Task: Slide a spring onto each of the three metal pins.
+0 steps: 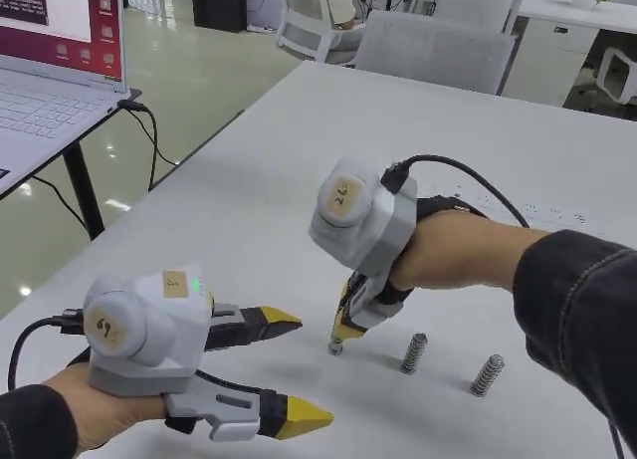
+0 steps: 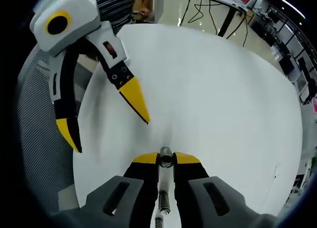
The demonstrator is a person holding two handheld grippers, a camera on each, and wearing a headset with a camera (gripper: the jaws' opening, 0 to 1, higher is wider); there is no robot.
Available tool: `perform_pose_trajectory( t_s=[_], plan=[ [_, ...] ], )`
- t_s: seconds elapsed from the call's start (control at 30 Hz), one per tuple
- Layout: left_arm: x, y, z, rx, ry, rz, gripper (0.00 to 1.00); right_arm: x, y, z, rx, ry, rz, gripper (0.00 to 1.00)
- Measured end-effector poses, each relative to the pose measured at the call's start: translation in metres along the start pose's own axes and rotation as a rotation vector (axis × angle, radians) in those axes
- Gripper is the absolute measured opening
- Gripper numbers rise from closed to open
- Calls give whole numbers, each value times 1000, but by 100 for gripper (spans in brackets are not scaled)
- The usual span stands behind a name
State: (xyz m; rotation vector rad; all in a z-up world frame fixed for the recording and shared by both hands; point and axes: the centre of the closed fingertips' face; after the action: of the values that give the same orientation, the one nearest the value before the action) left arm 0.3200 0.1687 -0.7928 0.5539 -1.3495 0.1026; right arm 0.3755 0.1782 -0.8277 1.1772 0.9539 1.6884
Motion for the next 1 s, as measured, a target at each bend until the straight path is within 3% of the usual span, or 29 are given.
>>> perform_pose_trajectory(
  t_s=[0.43, 1.0],
  plan=[
    [-1, 1, 0, 7, 4, -1, 56, -4, -15, -8, 14, 17, -26, 8],
    [-1, 1, -1, 10, 7, -3, 56, -4, -15, -8, 20, 3, -2, 14]
  ],
)
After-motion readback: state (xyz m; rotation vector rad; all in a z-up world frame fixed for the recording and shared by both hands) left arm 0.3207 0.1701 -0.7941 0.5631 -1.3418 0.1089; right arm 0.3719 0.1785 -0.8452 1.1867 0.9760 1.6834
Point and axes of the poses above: the centre of the closed fingertips' face, and the gripper's own axes: y roughly backward along the fingers, z roughly to its right, x roughly out of its top, and after that the axes turned 13 degrees about -x, right-handed
